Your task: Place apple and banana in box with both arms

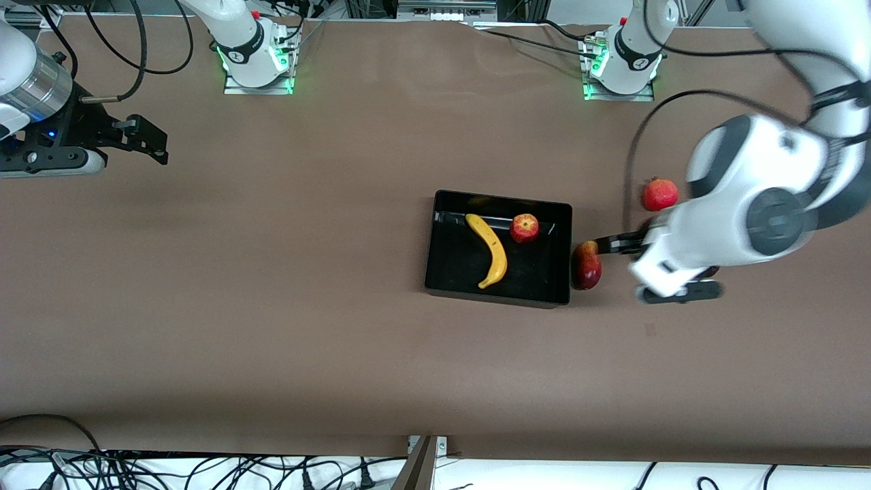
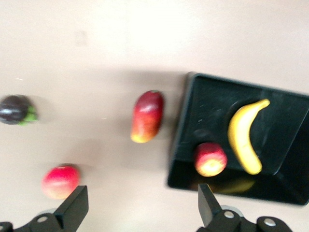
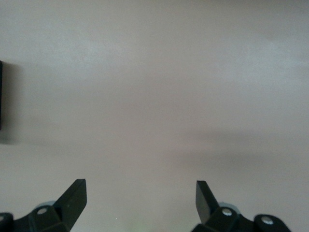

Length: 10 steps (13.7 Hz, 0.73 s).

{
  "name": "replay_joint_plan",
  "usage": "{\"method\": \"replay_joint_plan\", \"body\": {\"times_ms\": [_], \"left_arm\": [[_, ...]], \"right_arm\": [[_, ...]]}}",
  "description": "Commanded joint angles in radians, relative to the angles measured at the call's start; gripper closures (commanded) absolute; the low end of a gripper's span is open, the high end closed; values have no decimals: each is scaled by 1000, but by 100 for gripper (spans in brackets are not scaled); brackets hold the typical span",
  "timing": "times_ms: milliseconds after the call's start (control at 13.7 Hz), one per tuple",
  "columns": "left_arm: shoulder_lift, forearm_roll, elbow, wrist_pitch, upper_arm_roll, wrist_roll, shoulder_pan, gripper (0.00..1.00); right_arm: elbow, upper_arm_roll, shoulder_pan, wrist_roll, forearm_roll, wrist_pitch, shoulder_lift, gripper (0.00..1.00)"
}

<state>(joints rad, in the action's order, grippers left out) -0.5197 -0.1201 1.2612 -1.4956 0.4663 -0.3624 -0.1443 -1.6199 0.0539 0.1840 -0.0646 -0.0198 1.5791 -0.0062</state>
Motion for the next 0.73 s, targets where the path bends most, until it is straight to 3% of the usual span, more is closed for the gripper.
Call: {"method": "replay_joint_plan", "body": {"times_ms": [0,219,365,511,657], "left_arm": [[84,-24,32,75,3,184,-81,0],[159,-21,41,95,-11,389,-152,0],[248,-14,78,94,-136,425,-77,0],[331,35,110,84,-312,419,44,0],[430,68,209,7,-435,418,113,0]], "right_arm": [[12,-11,-11,14,-2,-10,2,0],[12,-9,-11,22,-2,-10,0,0],[12,-6,-11,38,0,-10,0,0],[12,-6,-11,42,0,-11,0,0],[12,-5,-12,43,0,-13,0,0]]}}
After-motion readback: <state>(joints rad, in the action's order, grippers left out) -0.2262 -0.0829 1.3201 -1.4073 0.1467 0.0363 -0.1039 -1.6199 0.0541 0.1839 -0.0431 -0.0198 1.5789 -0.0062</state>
